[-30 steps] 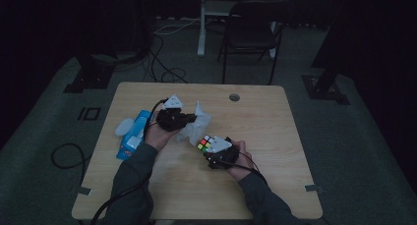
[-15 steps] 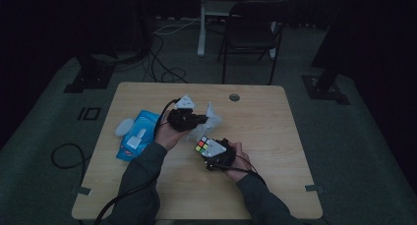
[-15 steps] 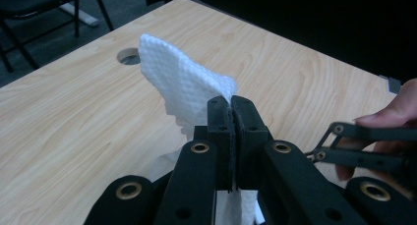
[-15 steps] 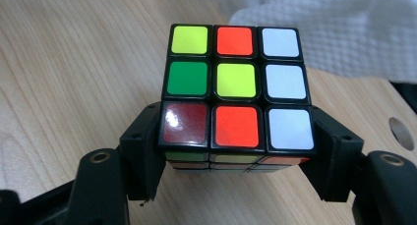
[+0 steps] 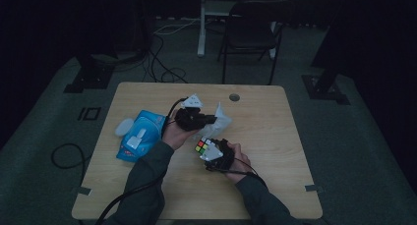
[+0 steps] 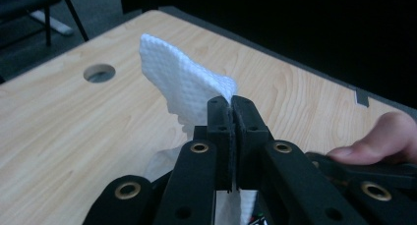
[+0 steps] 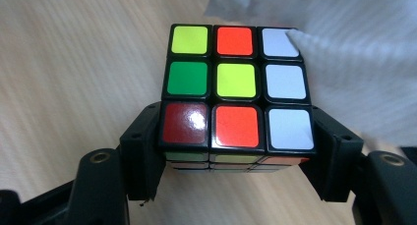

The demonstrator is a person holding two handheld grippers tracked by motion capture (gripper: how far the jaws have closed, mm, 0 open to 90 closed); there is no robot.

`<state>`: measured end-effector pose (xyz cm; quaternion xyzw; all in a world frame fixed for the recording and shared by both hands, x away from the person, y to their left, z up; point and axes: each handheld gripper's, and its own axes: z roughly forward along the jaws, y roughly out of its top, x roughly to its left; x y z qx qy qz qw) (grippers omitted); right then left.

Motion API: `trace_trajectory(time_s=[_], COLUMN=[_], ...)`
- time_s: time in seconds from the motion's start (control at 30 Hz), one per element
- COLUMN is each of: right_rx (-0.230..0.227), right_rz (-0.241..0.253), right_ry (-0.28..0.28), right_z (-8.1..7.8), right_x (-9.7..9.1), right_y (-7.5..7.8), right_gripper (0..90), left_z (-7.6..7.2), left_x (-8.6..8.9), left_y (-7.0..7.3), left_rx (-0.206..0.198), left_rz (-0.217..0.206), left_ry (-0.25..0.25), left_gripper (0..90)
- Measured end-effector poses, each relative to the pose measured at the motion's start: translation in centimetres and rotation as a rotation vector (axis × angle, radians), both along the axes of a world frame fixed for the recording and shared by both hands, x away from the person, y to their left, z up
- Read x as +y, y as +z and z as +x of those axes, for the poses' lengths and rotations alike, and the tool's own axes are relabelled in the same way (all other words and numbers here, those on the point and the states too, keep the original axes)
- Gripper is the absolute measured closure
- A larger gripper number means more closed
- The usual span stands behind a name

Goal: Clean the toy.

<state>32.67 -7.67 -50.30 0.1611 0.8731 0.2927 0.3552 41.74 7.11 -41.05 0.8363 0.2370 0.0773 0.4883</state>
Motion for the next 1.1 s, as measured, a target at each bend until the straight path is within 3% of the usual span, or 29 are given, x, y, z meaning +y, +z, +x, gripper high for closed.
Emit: trace_trajectory(time_s=[0.07,0.13,0.47,0.53,0.8,1.0,1.1], right_rx=[-0.061,-0.083,-0.124,-0.149,-0.173,-0.177,-0.175], right_rz=[-0.047,-0.068,-0.074,-0.063,-0.071,-0.072,-0.082], right_ry=[-0.007,-0.011,-0.016,-0.012,0.0,0.01,0.01], right_z=[-0.2,-0.4,-0.4,-0.5,-0.8,-0.9,-0.8], right_x=[0.1,0.2,0.2,0.2,0.3,0.4,0.4], right_y=[-0.1,-0.1,0.1,0.3,0.2,0.3,0.2], right_gripper=[34.2,34.2,34.2,34.2,34.3,34.2,34.3], left_z=[0.1,0.2,0.7,0.8,1.5,2.0,1.7], left_x=[-0.2,-0.3,-1.4,-1.6,-1.5,-1.3,-1.7], left_y=[-0.6,-0.8,-2.9,-3.3,-3.8,-4.1,-4.0], left_rx=[0.015,0.023,0.073,0.093,0.117,0.134,0.138], left_rz=[0.019,0.026,0.143,0.159,0.219,0.23,0.234], left_ry=[-0.002,-0.003,-0.034,-0.046,-0.039,-0.033,-0.061], left_gripper=[88.3,88.3,88.3,88.3,88.3,88.4,88.5])
